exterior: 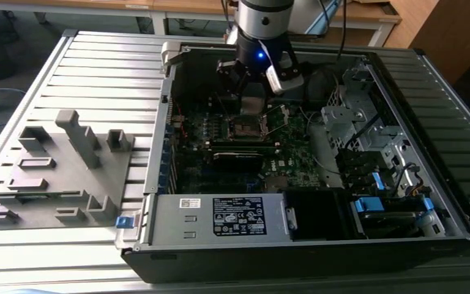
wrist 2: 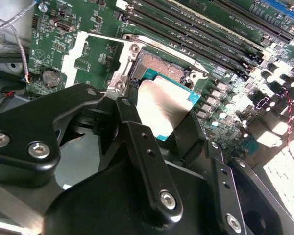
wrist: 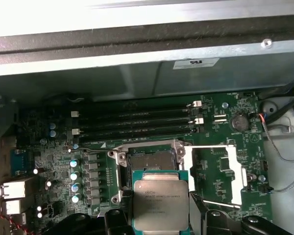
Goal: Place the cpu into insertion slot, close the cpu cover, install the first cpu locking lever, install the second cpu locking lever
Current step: 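Place the cpu into insertion slot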
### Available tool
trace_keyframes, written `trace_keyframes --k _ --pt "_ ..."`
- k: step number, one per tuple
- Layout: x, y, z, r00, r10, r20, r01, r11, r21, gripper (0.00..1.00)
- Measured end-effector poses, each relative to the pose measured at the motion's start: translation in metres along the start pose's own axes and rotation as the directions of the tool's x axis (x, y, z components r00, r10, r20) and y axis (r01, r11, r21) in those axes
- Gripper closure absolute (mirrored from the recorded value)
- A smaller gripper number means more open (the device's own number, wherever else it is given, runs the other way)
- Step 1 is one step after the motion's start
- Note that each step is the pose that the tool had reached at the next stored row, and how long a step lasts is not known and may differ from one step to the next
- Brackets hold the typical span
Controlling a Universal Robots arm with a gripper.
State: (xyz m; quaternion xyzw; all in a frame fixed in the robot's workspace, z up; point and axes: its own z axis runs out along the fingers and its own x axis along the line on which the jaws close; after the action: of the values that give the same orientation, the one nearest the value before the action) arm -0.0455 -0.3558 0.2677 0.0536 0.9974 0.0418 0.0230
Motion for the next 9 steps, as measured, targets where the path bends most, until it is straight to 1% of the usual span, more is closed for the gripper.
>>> trace_keyframes --k 3,5,6,9 --pt "0.0002 -0.0001 0.0016 1.0 -0.004 -0.0005 0.004 1.0 -0.0007 0.46" --pt "0.0005 -0.0003 0.0032 0.9999 -0.011 -0.0016 0.011 0.9999 -0.0064 0.46" --pt "0.0007 -0.0004 0.0041 0.9999 -0.016 -0.0021 0.016 0.9998 -0.008 0.46" --pt "0.0015 -0.0007 0.0066 0.9996 -0.028 -0.0032 0.028 0.9996 -0.0085 0.46"
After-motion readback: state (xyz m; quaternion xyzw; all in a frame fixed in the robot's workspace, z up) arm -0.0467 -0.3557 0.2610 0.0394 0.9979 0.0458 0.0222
